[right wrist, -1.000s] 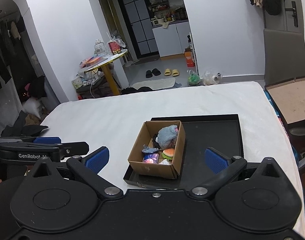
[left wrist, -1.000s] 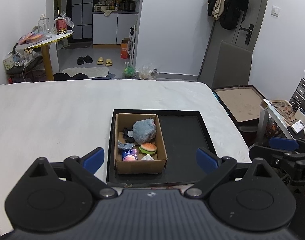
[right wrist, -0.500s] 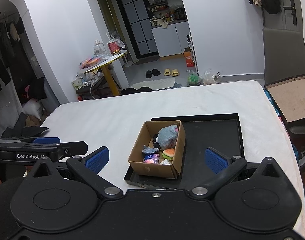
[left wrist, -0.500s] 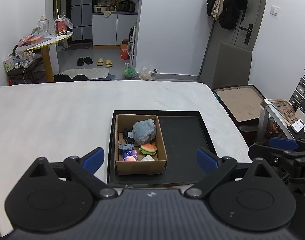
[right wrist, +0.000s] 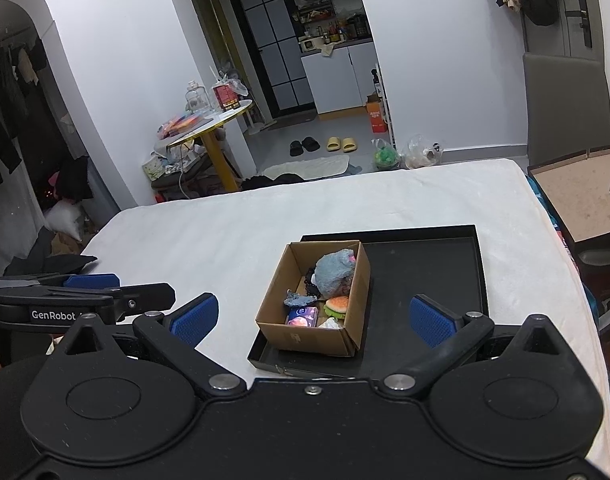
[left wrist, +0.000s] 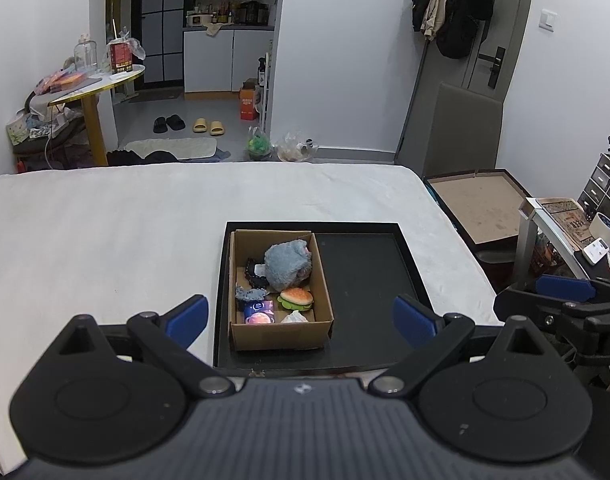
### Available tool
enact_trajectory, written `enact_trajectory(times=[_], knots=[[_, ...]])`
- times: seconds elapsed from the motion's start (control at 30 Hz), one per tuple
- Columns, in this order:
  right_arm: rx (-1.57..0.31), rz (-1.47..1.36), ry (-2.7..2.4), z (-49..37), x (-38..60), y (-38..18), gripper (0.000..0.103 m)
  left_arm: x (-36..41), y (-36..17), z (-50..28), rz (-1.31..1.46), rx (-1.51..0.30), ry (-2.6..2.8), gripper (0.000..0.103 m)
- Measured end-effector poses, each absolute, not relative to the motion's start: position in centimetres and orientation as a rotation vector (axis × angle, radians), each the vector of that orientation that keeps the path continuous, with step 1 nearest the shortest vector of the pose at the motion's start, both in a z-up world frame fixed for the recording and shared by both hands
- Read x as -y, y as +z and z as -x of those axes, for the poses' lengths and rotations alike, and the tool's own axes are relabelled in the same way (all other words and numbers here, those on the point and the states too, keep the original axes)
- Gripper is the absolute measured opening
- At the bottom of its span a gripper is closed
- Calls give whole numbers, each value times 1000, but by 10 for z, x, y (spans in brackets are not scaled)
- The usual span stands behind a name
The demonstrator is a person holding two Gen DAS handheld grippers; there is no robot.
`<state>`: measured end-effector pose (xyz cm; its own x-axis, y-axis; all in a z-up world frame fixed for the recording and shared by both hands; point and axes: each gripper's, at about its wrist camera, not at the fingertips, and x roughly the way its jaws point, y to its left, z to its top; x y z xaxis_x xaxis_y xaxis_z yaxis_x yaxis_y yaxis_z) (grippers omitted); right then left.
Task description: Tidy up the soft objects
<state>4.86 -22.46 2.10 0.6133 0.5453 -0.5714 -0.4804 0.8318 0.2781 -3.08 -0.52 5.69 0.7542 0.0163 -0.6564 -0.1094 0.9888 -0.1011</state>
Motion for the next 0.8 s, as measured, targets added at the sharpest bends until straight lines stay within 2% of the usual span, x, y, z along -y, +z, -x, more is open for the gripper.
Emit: enact_trajectory(times=[0.8], knots=[[-701,-100,591,-50,223,22,103,7,56,30,133,-713,83,98]])
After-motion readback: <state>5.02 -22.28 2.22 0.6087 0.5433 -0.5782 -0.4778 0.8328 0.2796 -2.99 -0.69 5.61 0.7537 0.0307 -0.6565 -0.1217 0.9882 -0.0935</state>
